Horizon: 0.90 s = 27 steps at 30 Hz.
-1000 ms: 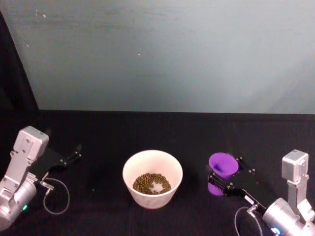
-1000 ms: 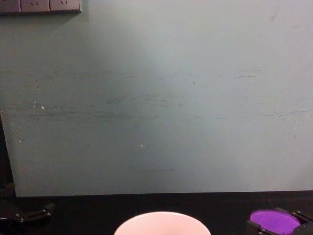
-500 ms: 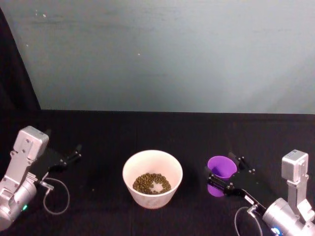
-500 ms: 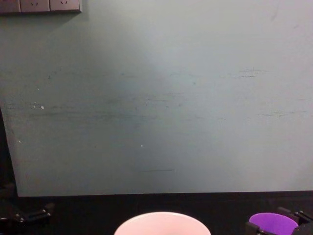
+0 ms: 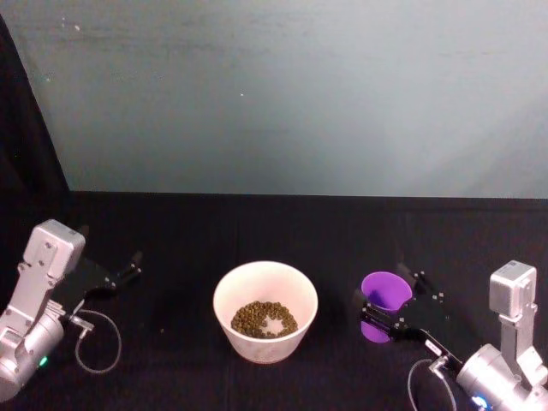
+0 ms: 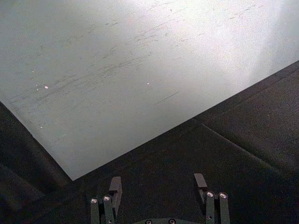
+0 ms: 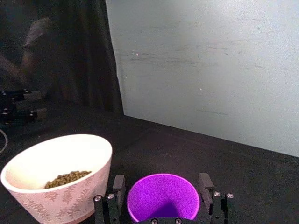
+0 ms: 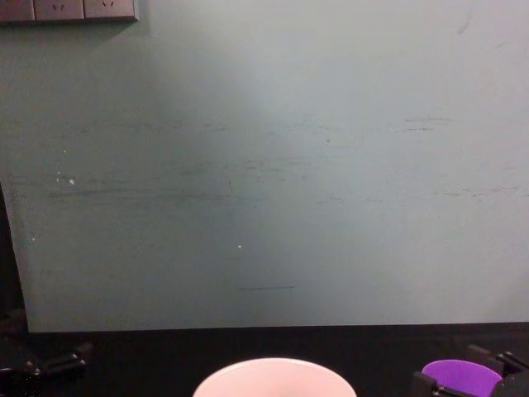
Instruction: Pick up the cup and pour the mung beans from the cup into the bowl.
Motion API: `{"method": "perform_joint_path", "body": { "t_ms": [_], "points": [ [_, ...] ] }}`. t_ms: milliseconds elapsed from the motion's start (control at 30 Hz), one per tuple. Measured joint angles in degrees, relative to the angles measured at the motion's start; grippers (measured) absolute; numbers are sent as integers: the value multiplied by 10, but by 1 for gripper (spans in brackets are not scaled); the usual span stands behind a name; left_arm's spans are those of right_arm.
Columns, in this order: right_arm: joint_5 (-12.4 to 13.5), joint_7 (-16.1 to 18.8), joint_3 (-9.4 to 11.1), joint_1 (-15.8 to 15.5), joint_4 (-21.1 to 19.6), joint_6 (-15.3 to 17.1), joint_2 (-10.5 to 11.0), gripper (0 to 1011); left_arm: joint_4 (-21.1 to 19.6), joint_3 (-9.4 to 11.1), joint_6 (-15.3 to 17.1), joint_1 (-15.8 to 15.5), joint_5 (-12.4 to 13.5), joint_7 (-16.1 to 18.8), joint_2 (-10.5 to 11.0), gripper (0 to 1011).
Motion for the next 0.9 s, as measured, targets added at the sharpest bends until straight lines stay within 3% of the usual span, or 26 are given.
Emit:
{"method": "perform_joint_path", "body": {
  "t_ms": [233, 433, 900],
  "points": [
    [-7, -7, -3, -10, -27, 0, 5, 1003, 0, 0, 0, 0, 0, 0, 0, 1000],
    [-11, -26, 3, -25, -67, 22, 12, 1003, 0, 0, 0, 0, 0, 0, 0, 1000],
    [-8, -89, 36, -67, -205, 110, 27, 1002, 0, 0, 0, 0, 0, 0, 0, 1000]
  ]
}}
